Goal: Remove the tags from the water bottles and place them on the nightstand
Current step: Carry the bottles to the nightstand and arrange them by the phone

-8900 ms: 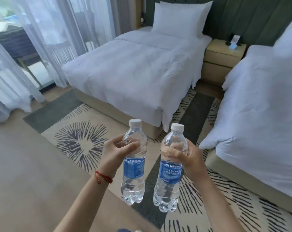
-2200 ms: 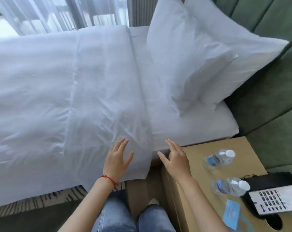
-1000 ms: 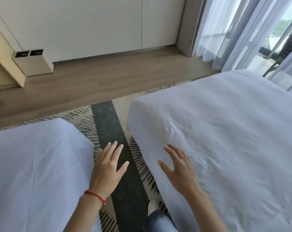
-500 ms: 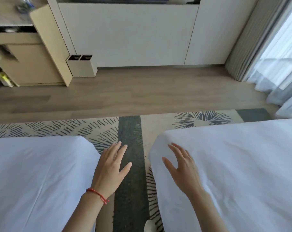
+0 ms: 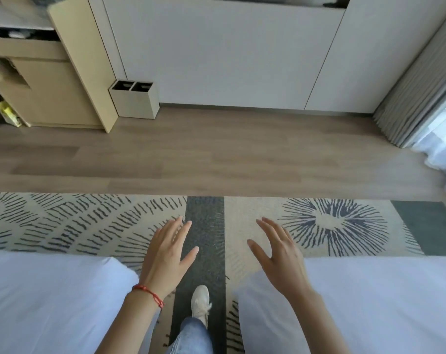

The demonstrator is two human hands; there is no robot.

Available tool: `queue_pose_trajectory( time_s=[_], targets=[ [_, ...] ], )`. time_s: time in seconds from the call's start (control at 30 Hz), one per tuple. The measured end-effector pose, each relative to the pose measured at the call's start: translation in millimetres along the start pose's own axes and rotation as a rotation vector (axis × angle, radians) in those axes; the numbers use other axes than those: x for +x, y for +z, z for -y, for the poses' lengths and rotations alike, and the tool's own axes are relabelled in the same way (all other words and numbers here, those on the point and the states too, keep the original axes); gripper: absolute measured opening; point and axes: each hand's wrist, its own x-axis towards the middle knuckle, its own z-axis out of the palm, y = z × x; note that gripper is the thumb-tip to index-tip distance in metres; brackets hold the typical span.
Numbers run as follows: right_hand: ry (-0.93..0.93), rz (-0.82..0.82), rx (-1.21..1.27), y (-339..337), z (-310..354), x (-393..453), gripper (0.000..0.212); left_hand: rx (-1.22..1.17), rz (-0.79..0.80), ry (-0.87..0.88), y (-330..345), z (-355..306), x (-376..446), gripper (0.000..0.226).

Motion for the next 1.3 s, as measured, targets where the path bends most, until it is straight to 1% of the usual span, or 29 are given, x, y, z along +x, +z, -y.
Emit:
queue_pose_trajectory(
  time_s=[0.17,0.37,0.53,0.73,0.97,1.13,1.3],
  targets=[
    [-0.005,0.018,-0.008,20.1,17.5,122.8,0.052,0.038,-0.012,0.040,-18.6,36.2,118.9,0.054],
    [-0.044,0.030,0.043,37.1,41.3,245.9,0.052,0.018,-0.016,0.009,-34.8,81.4,231.2,0.057],
    [-0.045,0.075,0.050,52.4,35.9,336.4,0.051,0.027,-0.025,-0.040,-38.1,115.6,304.8,0.057],
    [-0.088,0.071,0.055,74.9,29.9,463.8,0.049,0.043,-0.052,-0.098,-31.7,153.4,411.1,0.058],
    [-0.203,0.168,-0.012,87.7,37.1,627.3,0.049,0.093,-0.051,-0.231,-44.1,196.3,538.9,0.060],
    [-0.292,0.250,-0.072,110.8,62.4,713.3,0.048,0.093,-0.065,-0.345,-60.3,239.3,587.6,0.061],
    [-0.355,0.363,-0.090,158.2,93.3,777.9,0.050,0.064,-0.063,-0.468,-69.0,298.3,616.9,0.061]
  ],
)
